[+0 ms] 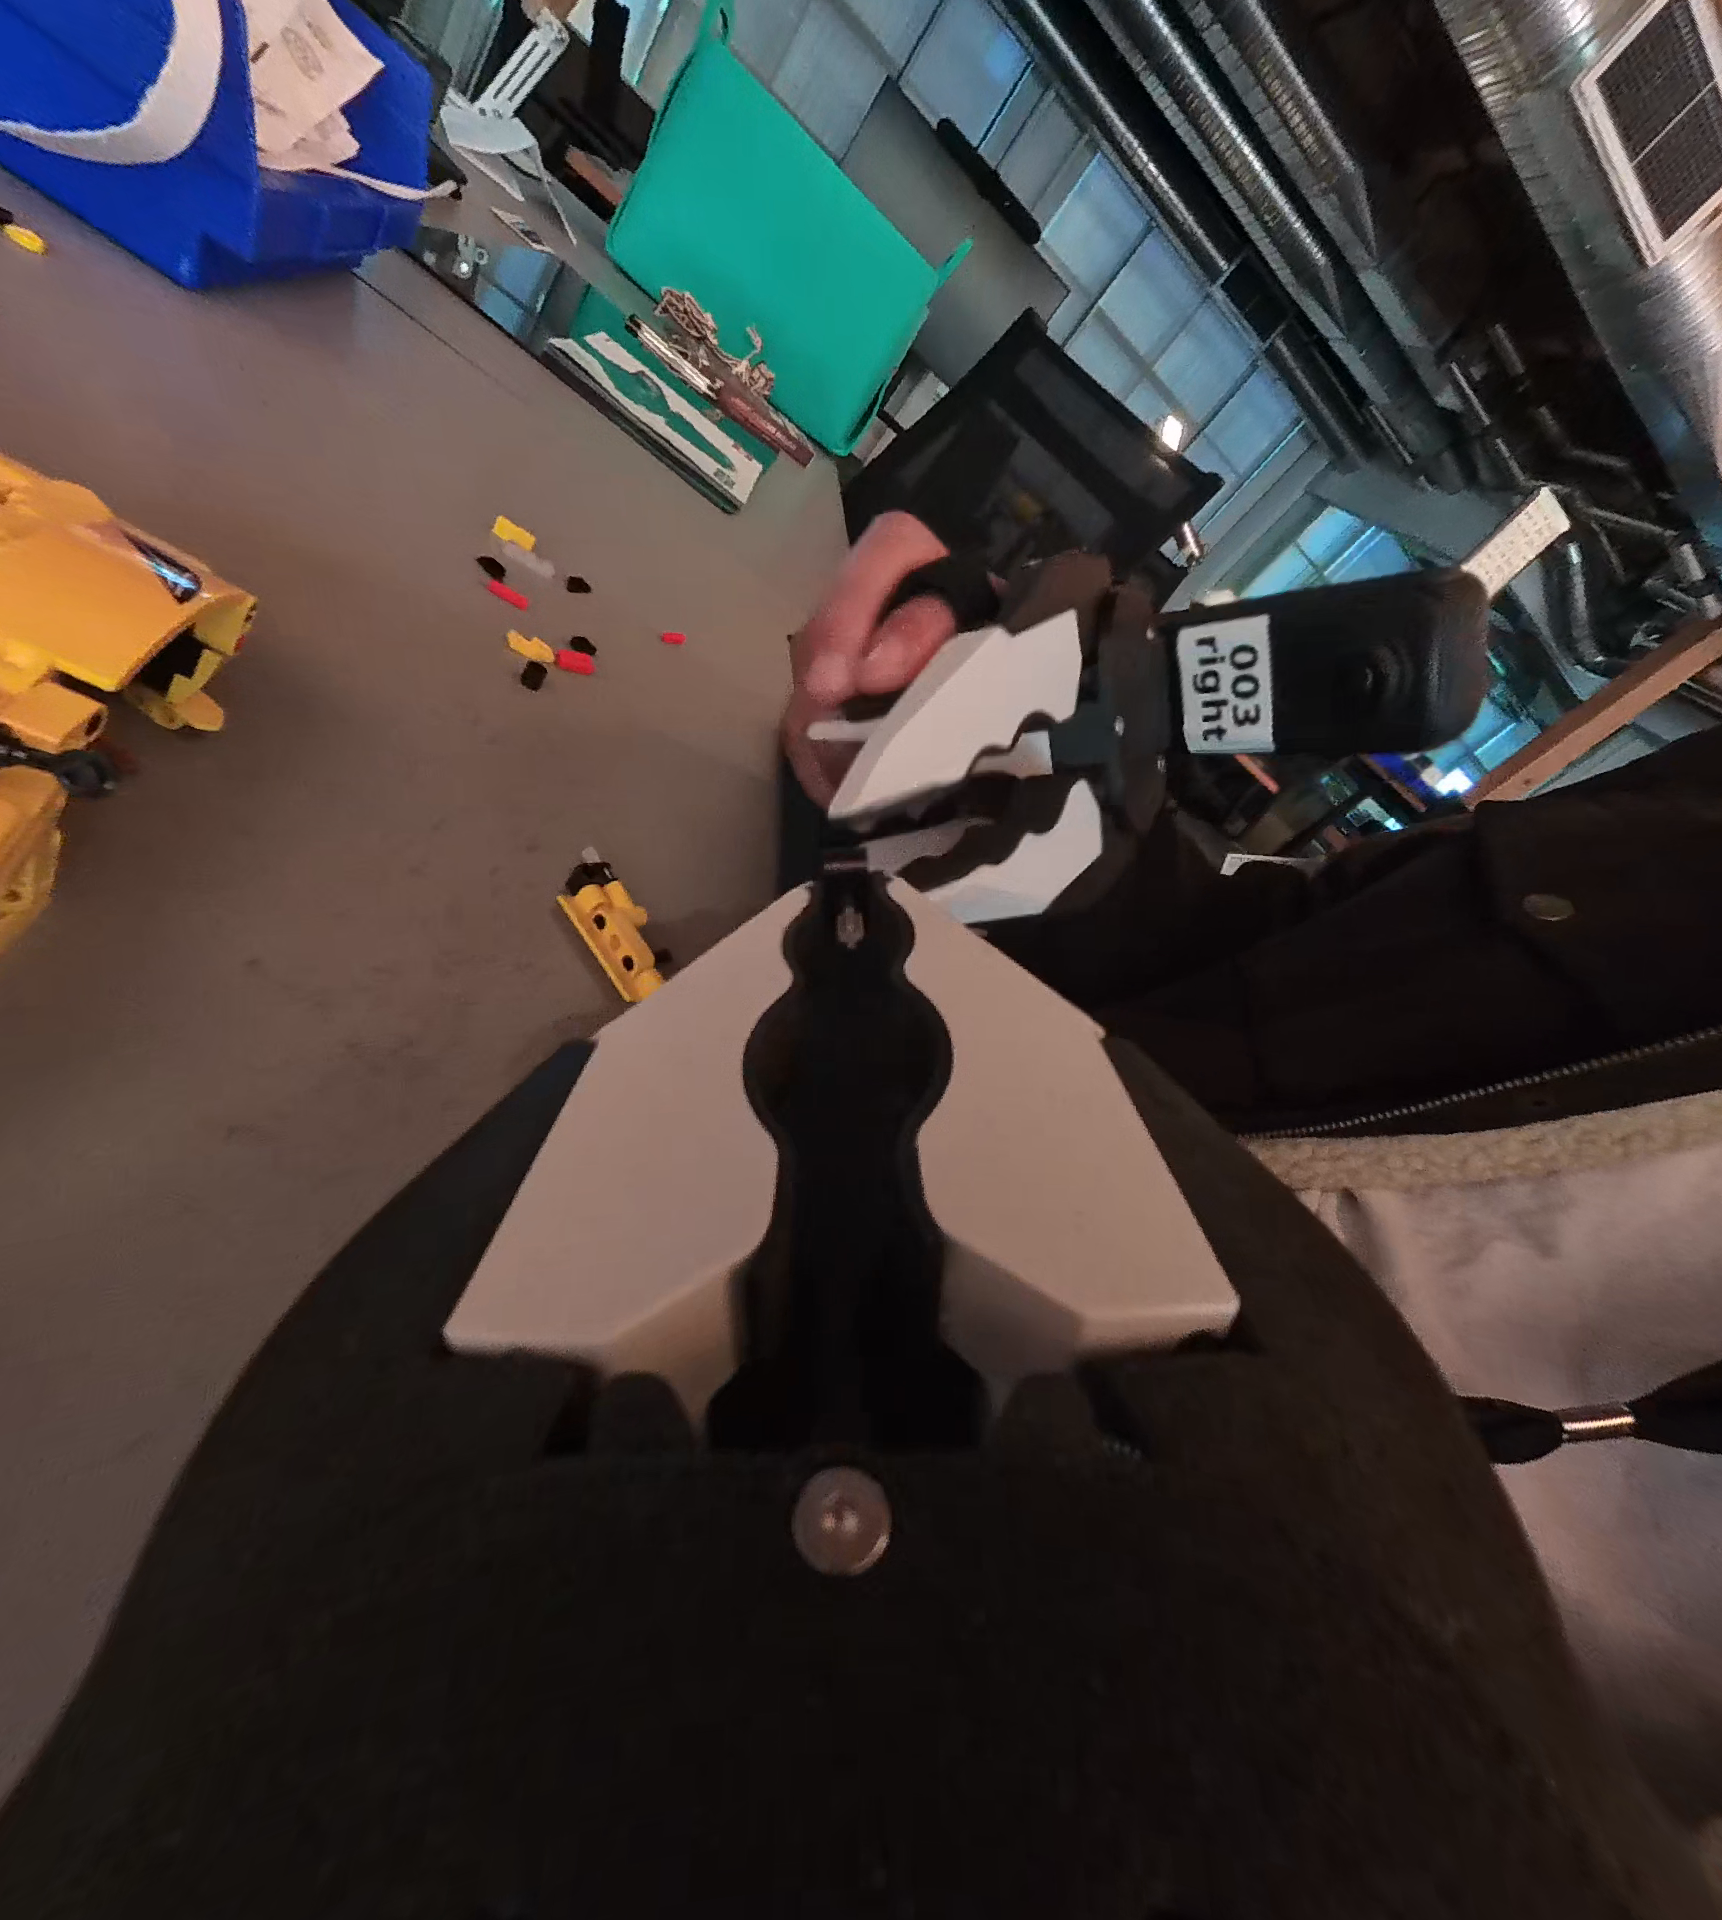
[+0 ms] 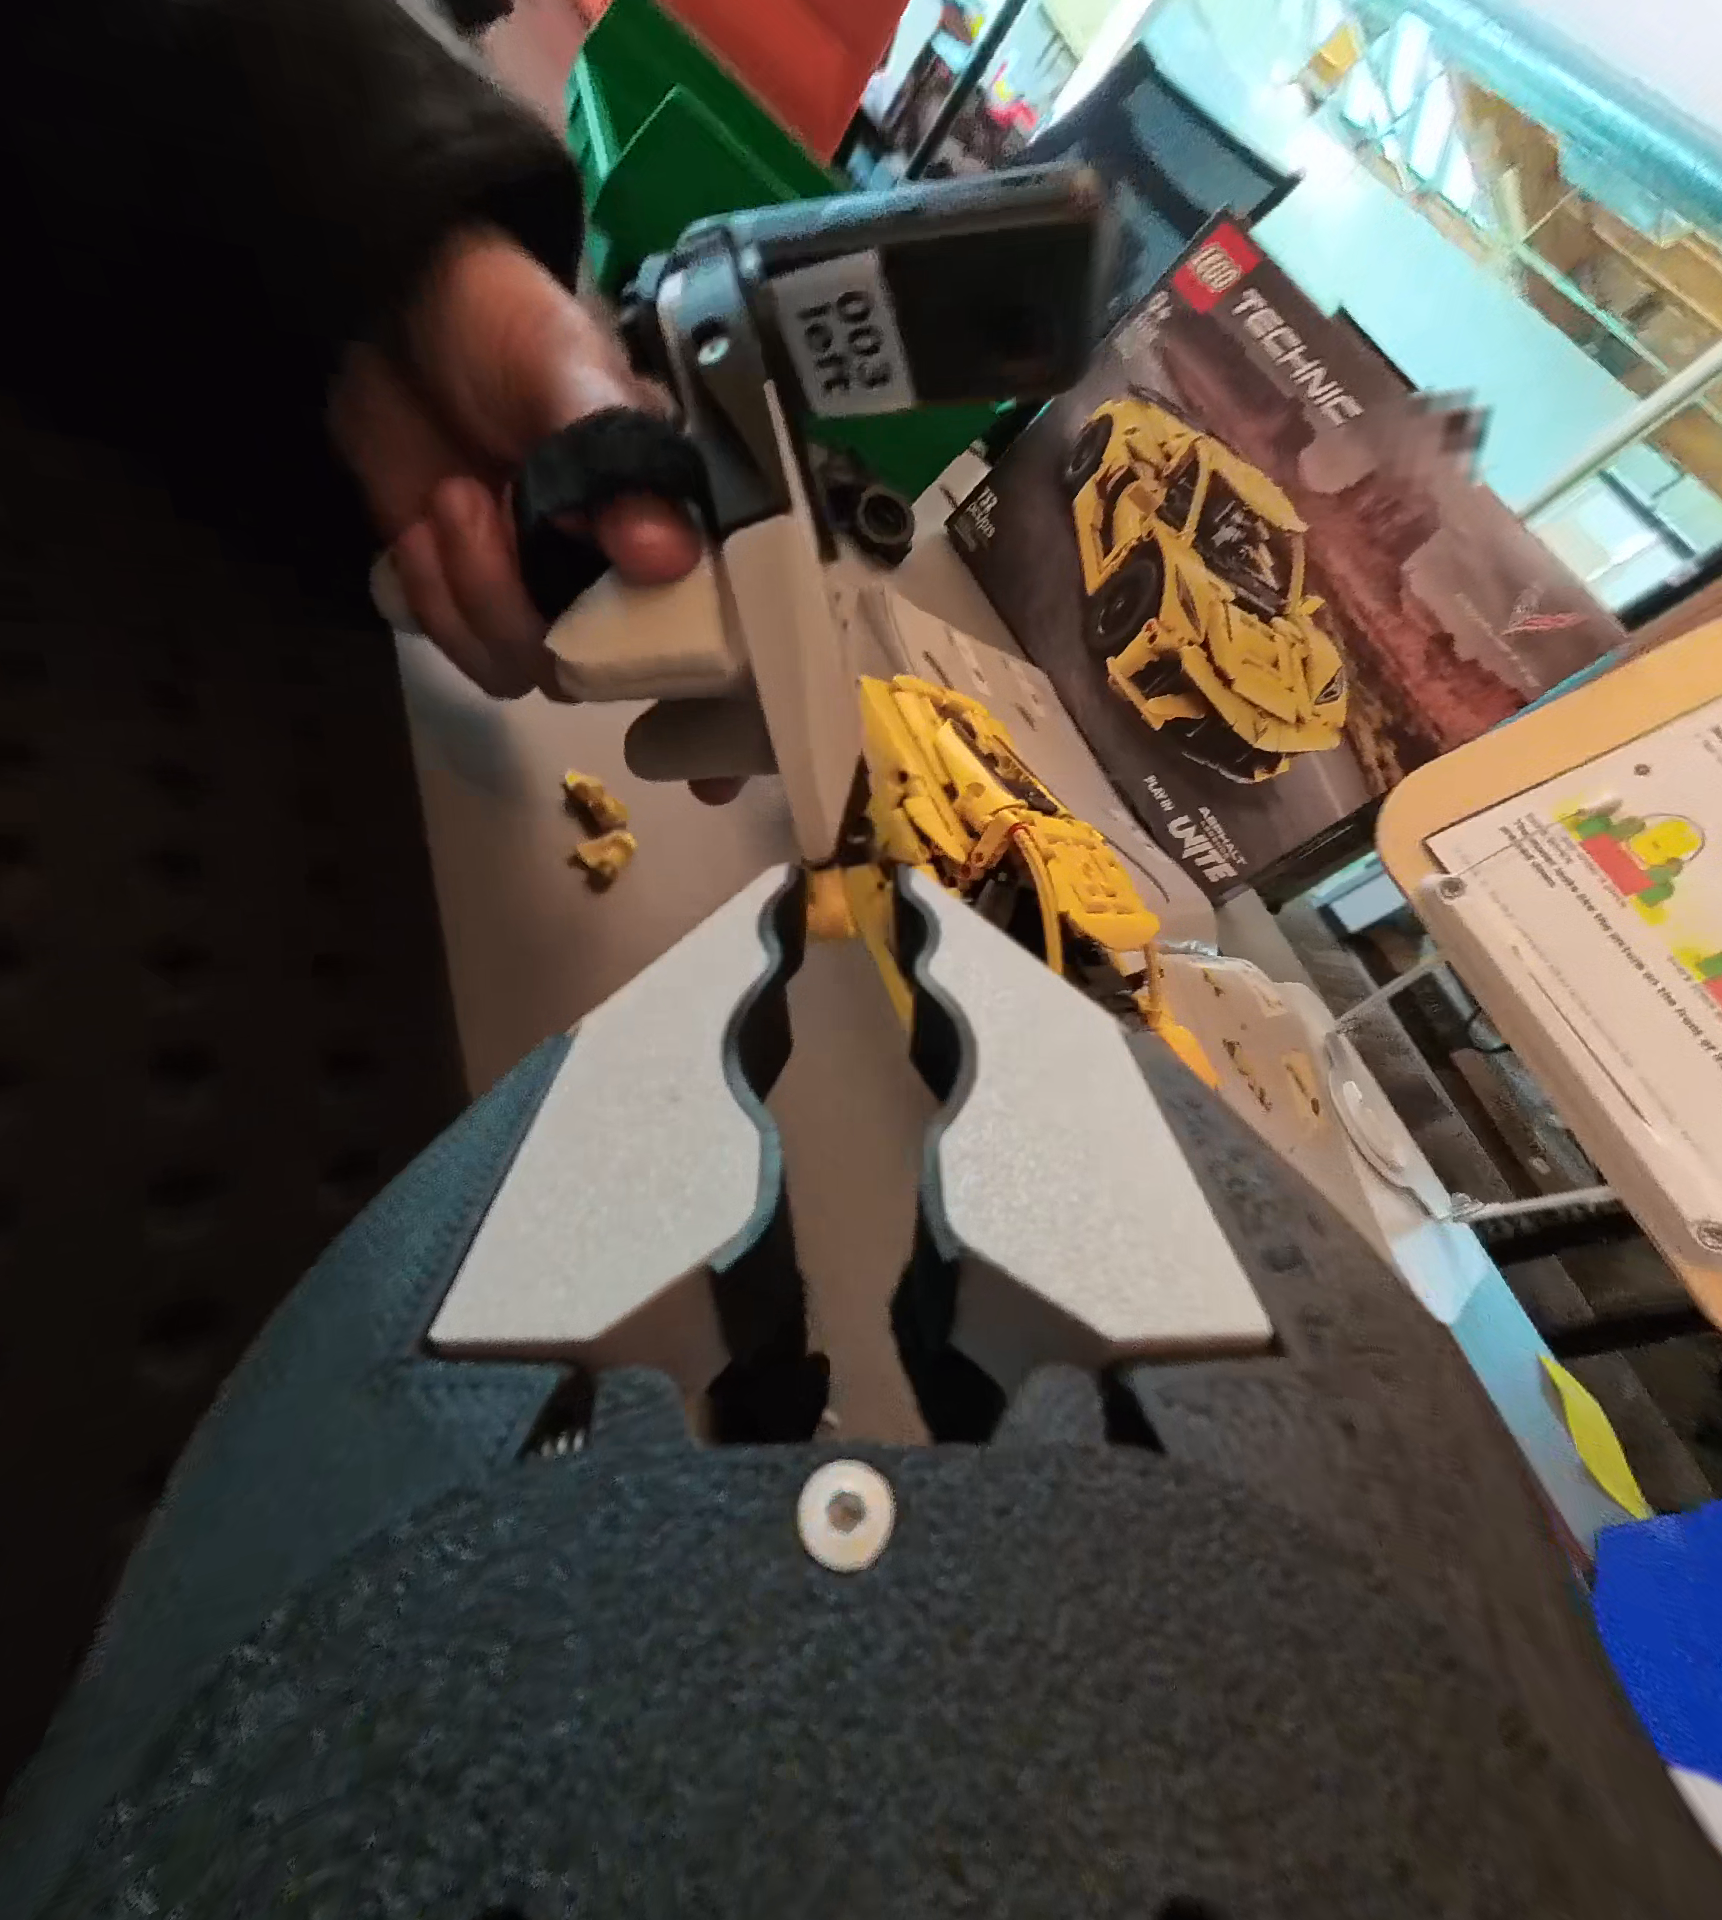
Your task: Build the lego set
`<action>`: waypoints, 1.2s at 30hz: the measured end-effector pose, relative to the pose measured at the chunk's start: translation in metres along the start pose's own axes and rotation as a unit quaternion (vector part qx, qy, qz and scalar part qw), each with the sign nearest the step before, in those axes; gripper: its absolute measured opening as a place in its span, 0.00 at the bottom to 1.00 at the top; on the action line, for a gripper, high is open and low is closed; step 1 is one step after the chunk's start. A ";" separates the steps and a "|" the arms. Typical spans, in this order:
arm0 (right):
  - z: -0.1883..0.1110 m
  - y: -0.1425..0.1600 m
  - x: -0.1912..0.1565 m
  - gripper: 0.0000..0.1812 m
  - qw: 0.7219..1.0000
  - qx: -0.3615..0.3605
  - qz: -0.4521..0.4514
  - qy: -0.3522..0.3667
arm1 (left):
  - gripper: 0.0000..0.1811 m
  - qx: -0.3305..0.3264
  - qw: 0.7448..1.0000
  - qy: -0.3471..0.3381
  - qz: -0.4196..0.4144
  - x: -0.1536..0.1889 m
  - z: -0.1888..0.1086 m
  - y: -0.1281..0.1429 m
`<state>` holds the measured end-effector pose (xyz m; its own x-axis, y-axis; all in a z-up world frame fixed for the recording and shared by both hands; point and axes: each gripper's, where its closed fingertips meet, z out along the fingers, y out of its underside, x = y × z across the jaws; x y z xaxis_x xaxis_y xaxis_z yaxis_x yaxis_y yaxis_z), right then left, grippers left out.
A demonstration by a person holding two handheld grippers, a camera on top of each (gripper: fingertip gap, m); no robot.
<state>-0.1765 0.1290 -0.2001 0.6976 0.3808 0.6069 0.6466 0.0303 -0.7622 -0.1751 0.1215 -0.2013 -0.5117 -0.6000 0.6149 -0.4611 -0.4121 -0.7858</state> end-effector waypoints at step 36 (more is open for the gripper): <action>-0.011 0.031 -0.006 0.08 0.993 -0.095 0.023 -0.061 | 0.04 -0.025 0.999 -0.019 0.039 0.001 0.002 0.008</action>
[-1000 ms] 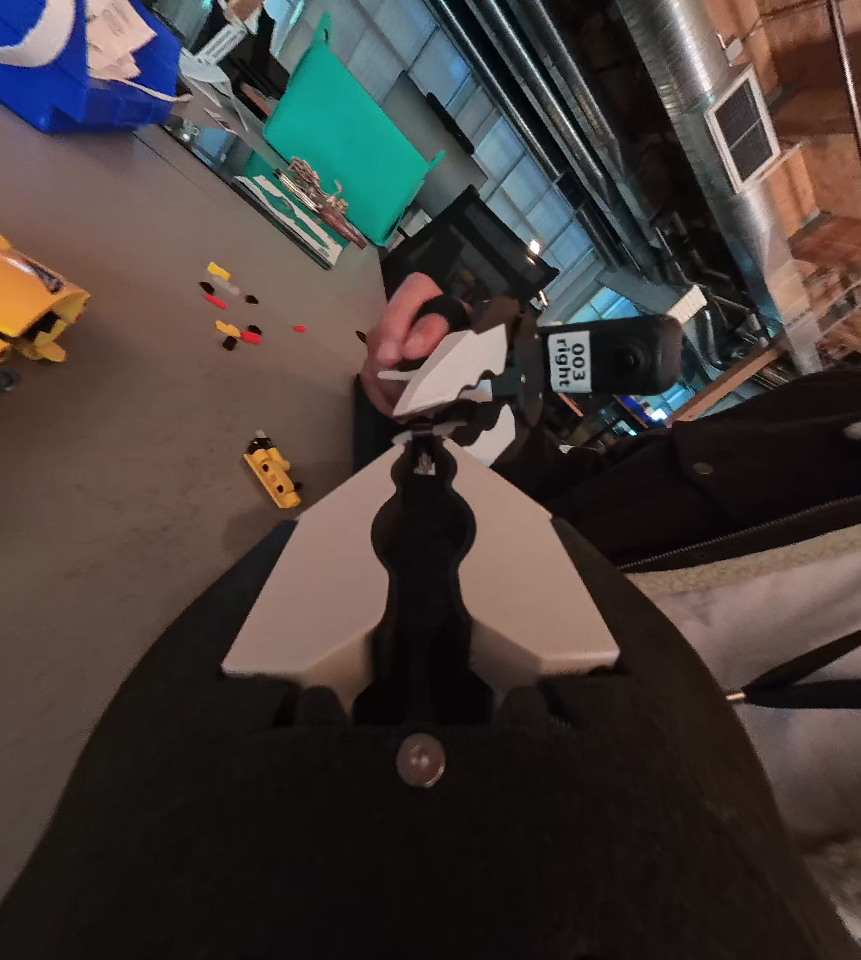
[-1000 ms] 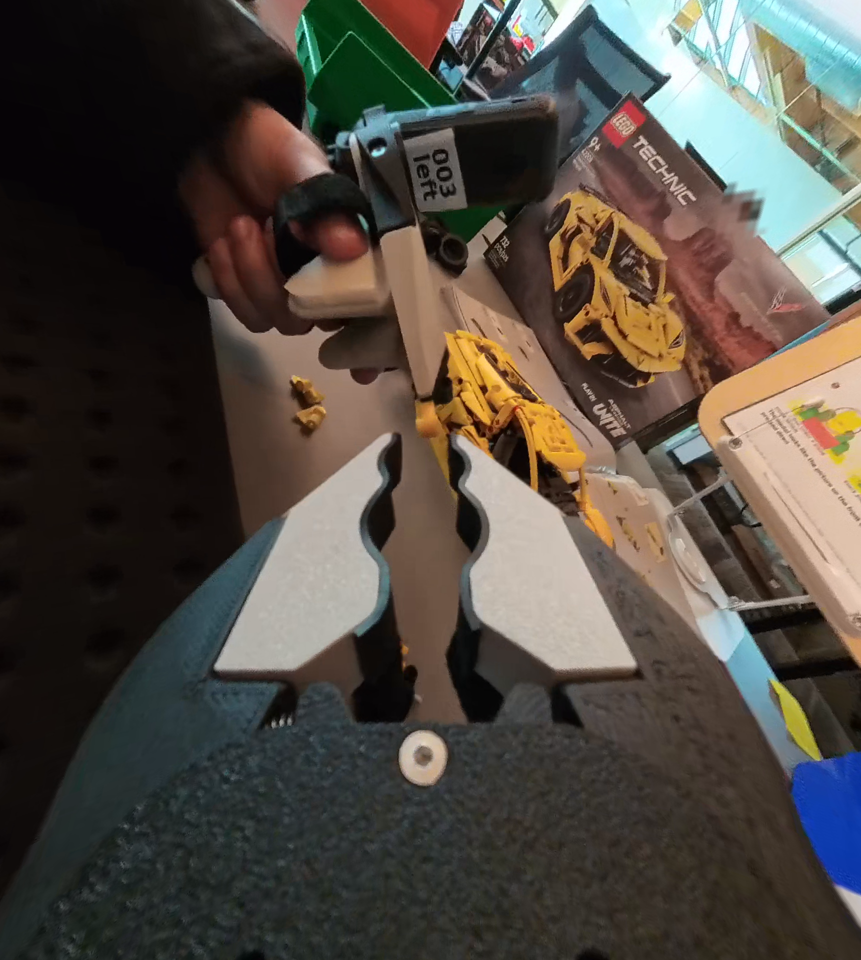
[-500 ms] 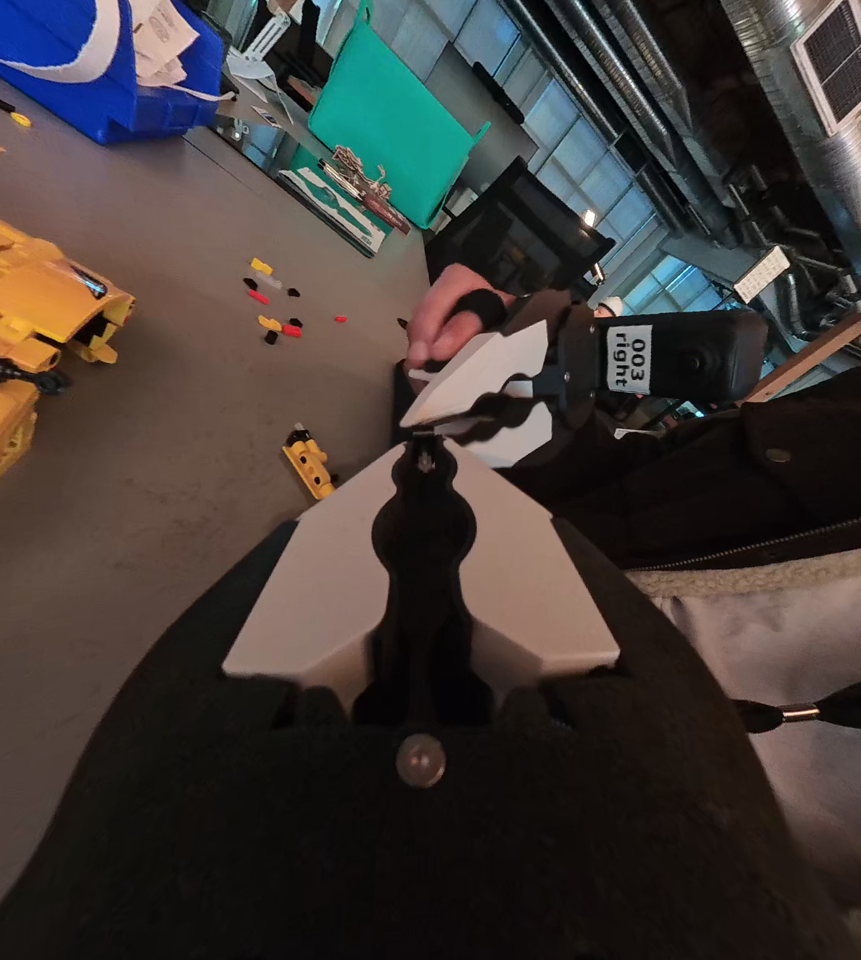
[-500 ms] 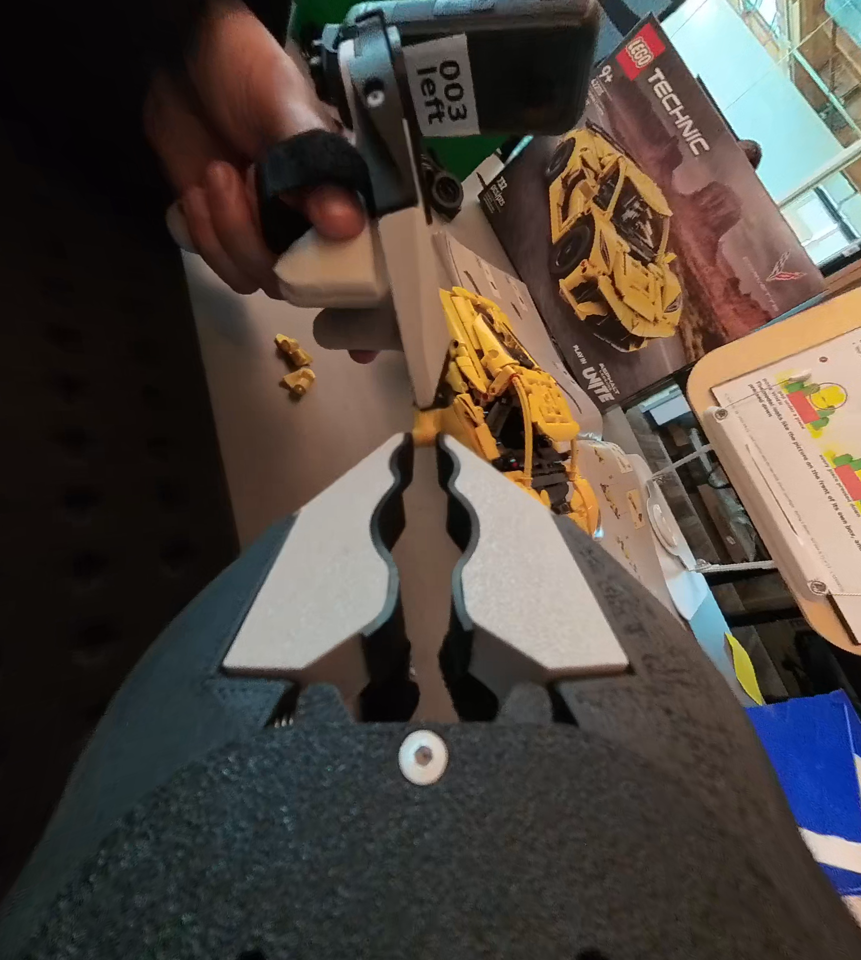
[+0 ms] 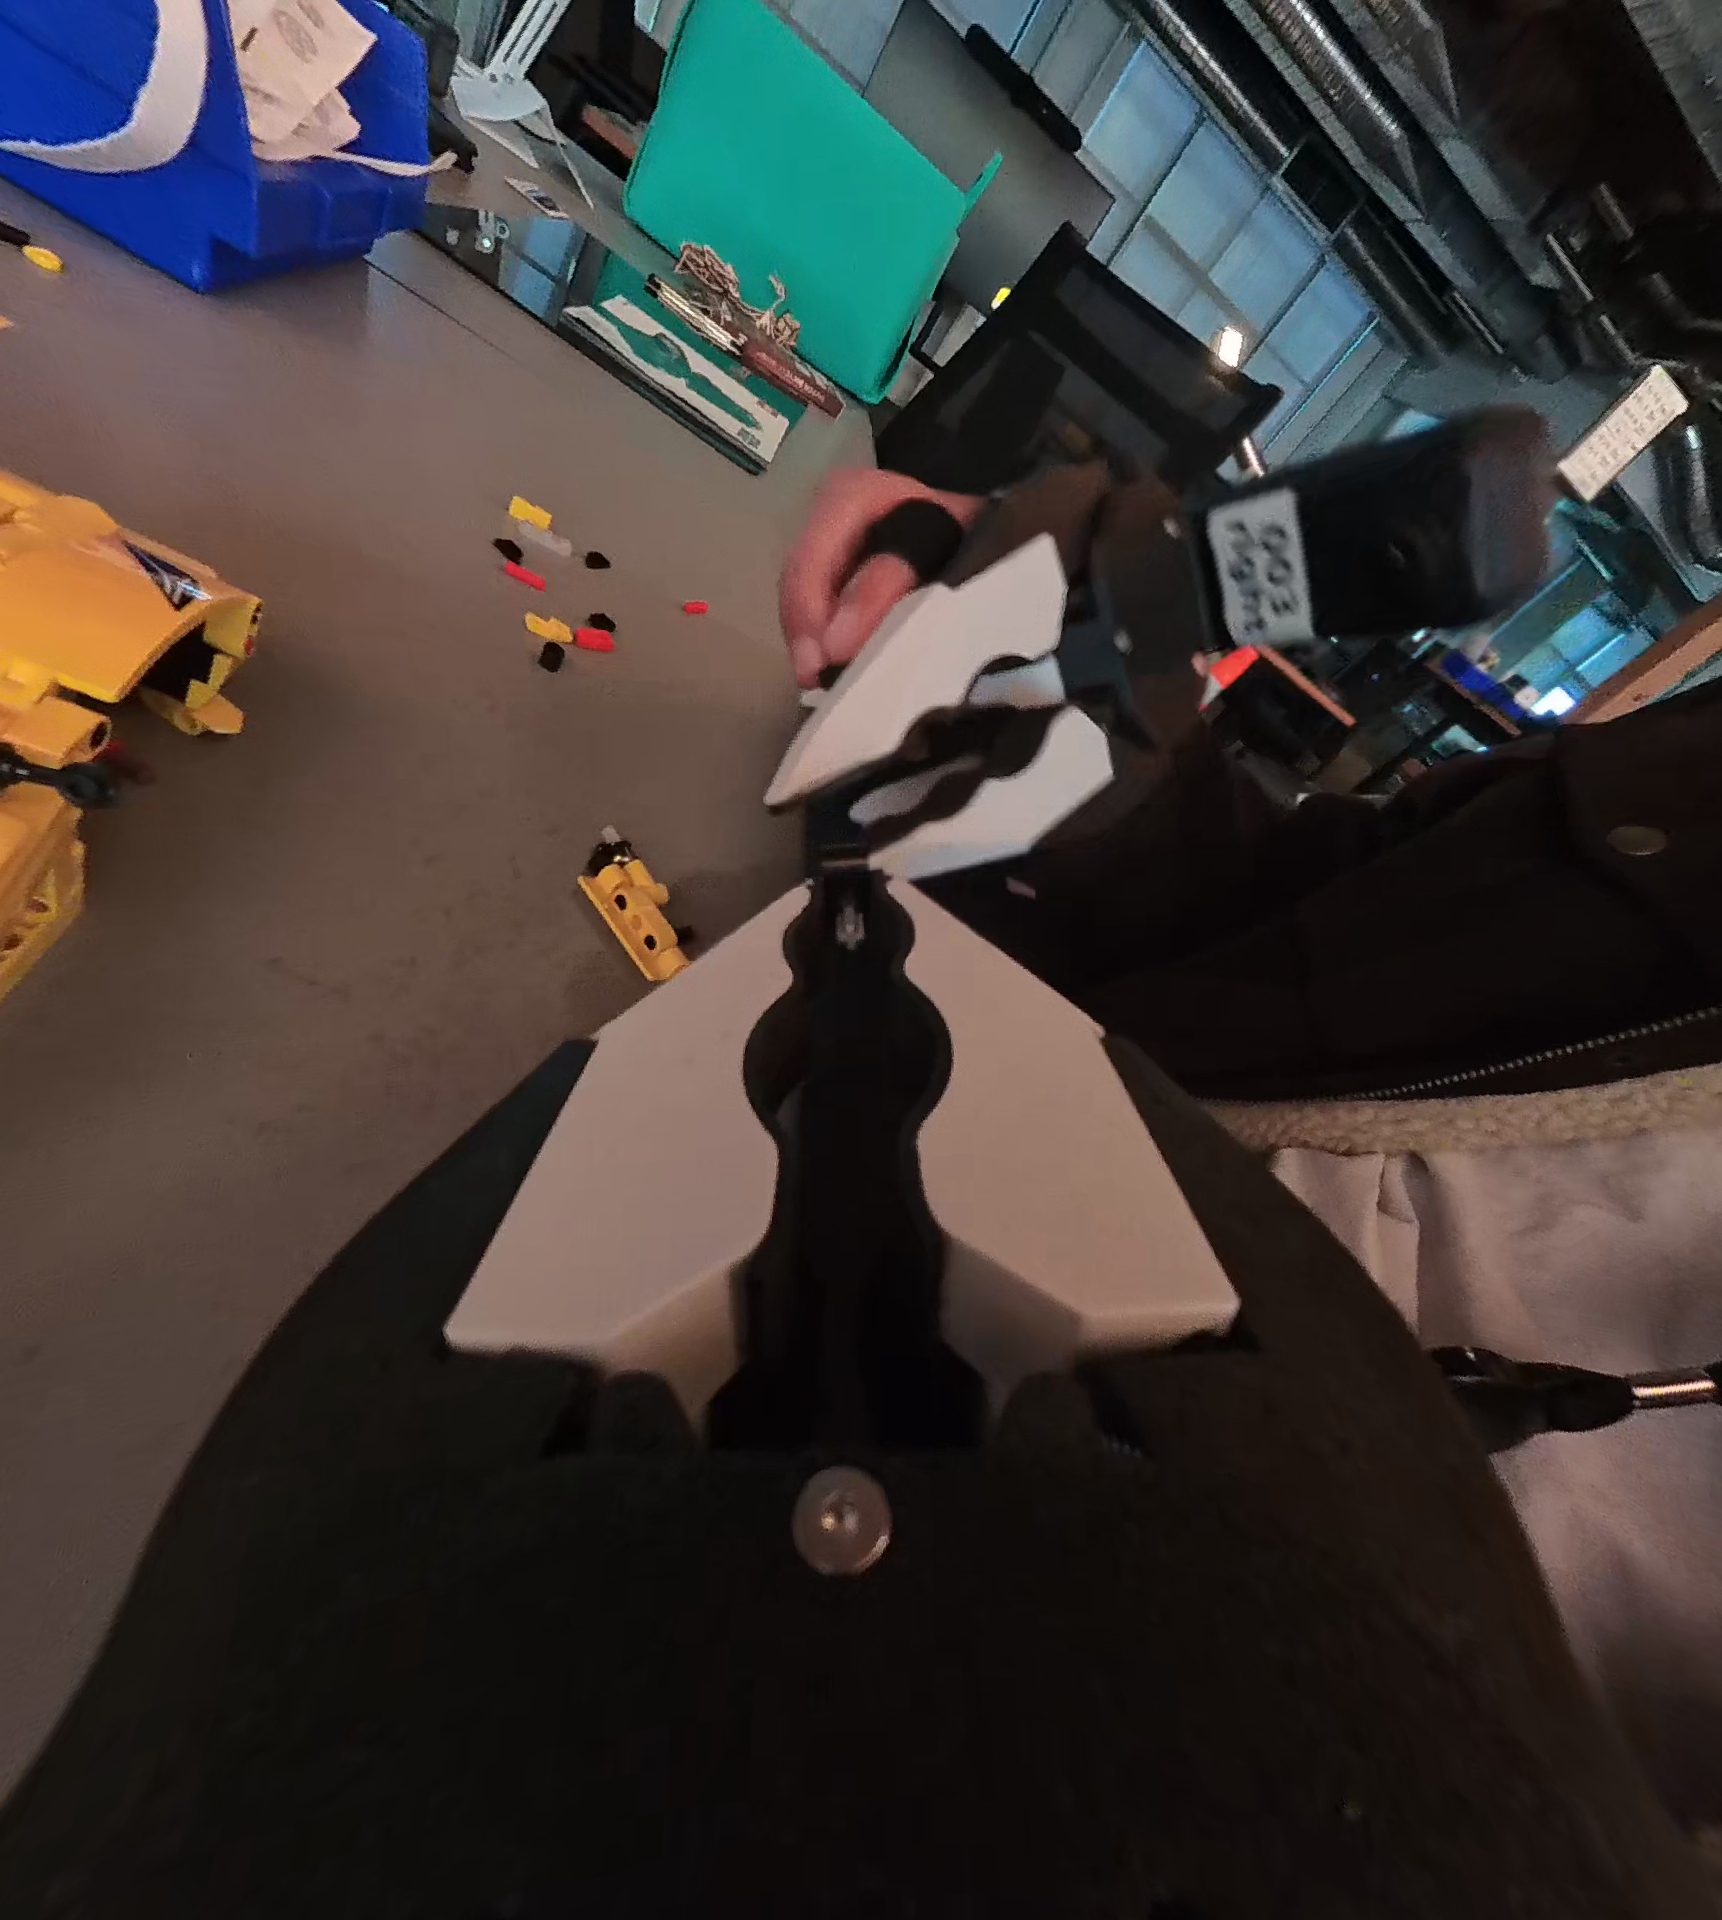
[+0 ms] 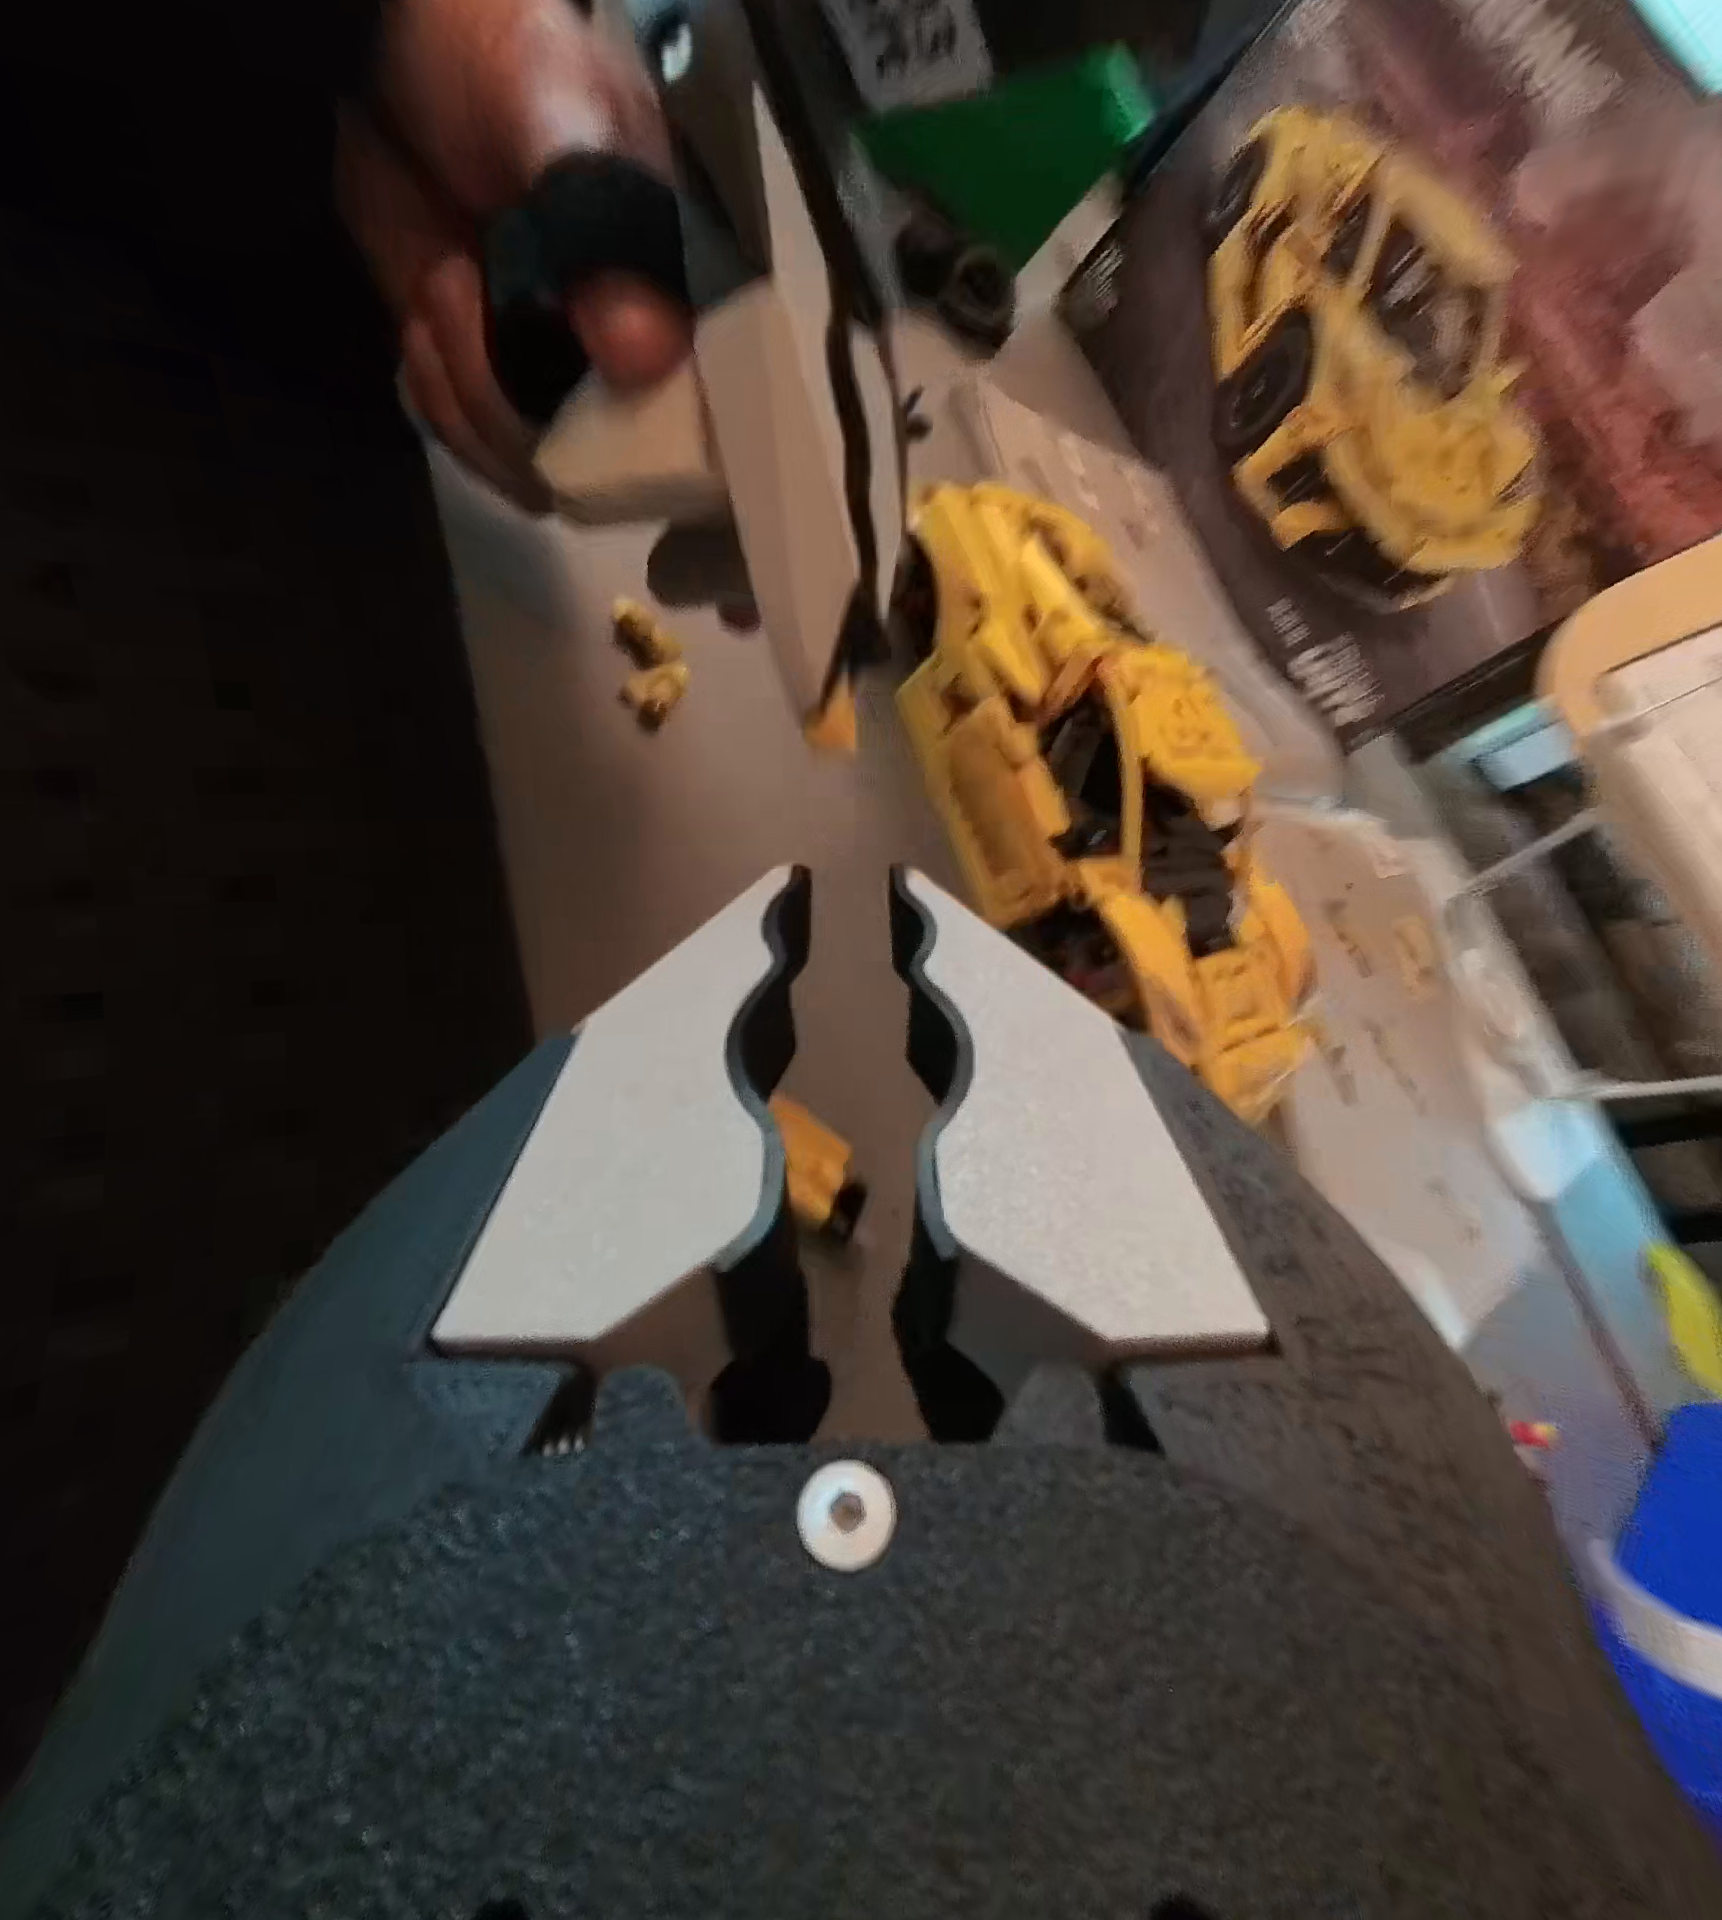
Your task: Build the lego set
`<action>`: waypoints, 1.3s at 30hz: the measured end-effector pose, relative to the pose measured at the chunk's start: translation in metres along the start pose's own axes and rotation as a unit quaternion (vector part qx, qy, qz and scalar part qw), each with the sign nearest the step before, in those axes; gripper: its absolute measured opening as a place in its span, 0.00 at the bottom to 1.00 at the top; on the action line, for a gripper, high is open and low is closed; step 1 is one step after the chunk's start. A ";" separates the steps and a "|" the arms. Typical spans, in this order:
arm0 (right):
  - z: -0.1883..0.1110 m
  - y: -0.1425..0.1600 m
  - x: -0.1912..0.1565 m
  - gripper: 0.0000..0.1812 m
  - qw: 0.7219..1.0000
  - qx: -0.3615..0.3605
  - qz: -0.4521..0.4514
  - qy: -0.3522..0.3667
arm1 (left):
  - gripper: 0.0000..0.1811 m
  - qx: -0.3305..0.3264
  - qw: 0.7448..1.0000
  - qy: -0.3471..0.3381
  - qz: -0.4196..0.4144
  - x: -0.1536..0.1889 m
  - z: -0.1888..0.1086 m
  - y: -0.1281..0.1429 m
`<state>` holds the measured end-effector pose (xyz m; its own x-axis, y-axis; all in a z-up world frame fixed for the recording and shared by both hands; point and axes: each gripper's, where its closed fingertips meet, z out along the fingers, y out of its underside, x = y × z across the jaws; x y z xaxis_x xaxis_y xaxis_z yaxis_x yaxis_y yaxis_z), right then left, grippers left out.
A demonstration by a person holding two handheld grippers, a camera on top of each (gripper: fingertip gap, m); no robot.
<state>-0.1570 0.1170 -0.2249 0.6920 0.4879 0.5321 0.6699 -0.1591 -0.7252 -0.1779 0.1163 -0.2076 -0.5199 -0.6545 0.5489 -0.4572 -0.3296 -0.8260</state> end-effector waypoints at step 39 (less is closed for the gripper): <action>-0.007 0.083 -0.033 0.11 0.930 -0.142 0.071 -0.332 | 0.04 -0.041 0.999 -0.002 -0.014 -0.004 0.006 0.014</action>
